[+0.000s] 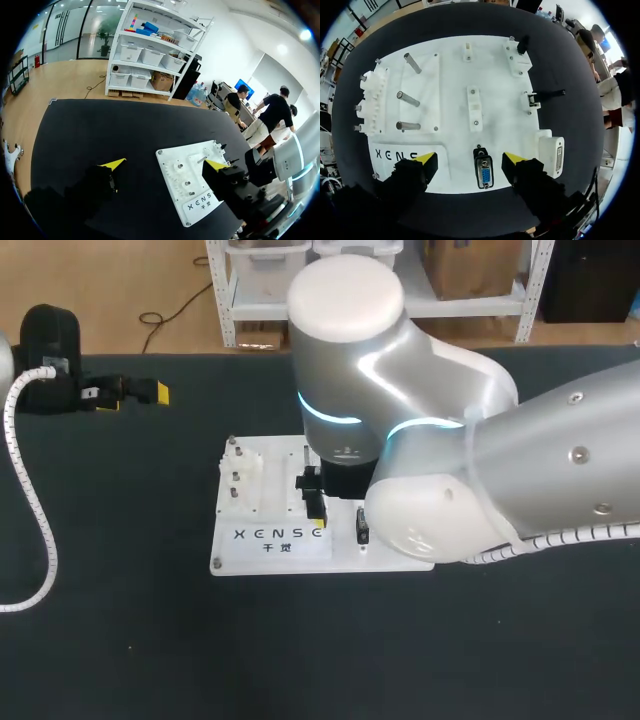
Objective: Insert the USB connector, Ethernet cable, and multi-pin plug into their matching sockets one by one.
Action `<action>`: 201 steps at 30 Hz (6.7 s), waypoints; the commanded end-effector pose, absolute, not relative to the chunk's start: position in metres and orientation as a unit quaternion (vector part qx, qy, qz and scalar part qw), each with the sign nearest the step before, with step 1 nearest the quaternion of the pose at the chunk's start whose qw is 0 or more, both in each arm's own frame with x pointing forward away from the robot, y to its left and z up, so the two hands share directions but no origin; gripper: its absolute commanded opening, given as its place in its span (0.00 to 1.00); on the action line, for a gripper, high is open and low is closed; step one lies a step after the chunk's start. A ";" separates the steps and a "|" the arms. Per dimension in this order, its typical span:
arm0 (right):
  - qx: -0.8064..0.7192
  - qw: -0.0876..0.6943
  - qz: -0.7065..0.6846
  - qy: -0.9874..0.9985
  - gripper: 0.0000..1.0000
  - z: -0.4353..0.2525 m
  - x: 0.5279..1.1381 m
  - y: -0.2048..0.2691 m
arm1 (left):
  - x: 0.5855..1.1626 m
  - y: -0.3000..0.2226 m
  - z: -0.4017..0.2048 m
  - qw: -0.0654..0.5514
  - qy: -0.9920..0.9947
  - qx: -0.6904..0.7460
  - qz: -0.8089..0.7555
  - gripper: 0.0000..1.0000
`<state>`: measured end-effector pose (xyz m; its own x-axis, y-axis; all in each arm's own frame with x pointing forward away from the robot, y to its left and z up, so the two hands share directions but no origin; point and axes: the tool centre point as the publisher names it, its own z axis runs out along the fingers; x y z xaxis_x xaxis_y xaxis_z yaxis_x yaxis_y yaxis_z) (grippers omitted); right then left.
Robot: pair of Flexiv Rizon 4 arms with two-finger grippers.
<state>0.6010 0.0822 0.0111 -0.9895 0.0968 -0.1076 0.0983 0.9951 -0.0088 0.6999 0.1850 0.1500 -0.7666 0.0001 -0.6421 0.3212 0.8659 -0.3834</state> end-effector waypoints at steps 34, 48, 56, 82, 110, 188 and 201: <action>0.012 0.066 0.019 0.998 0.29 0.009 0.603 0.067 | 0.700 0.185 0.150 0.330 0.908 0.088 -0.243 1.00; 0.002 0.063 0.016 0.998 0.00 0.008 0.601 0.070 | 0.700 0.185 0.150 0.330 0.908 0.088 -0.243 1.00; -0.001 0.078 0.023 0.997 0.00 0.018 0.603 0.071 | 0.700 0.185 0.150 0.330 0.908 0.088 -0.243 1.00; 0.022 0.132 0.010 0.991 0.00 0.063 0.606 0.014 | 0.700 0.185 0.150 0.330 0.908 0.088 -0.243 1.00; 0.037 0.132 -0.005 0.991 0.00 0.063 0.603 -0.008 | 0.700 0.185 0.150 0.330 0.908 0.088 -0.243 1.00; 0.022 0.123 -0.030 0.992 0.00 0.036 0.600 -0.014 | 0.700 0.185 0.150 0.330 0.908 0.088 -0.243 1.00; 0.038 0.103 -0.016 0.994 0.00 0.013 0.596 -0.011 | 0.700 0.185 0.150 0.330 0.908 0.088 -0.243 1.00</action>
<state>0.5996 -0.0105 0.0478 -0.9753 0.0710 -0.2090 0.0776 0.9967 -0.0237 0.6999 0.1850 0.1500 -0.7666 0.0001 -0.6421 0.3212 0.8660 -0.3834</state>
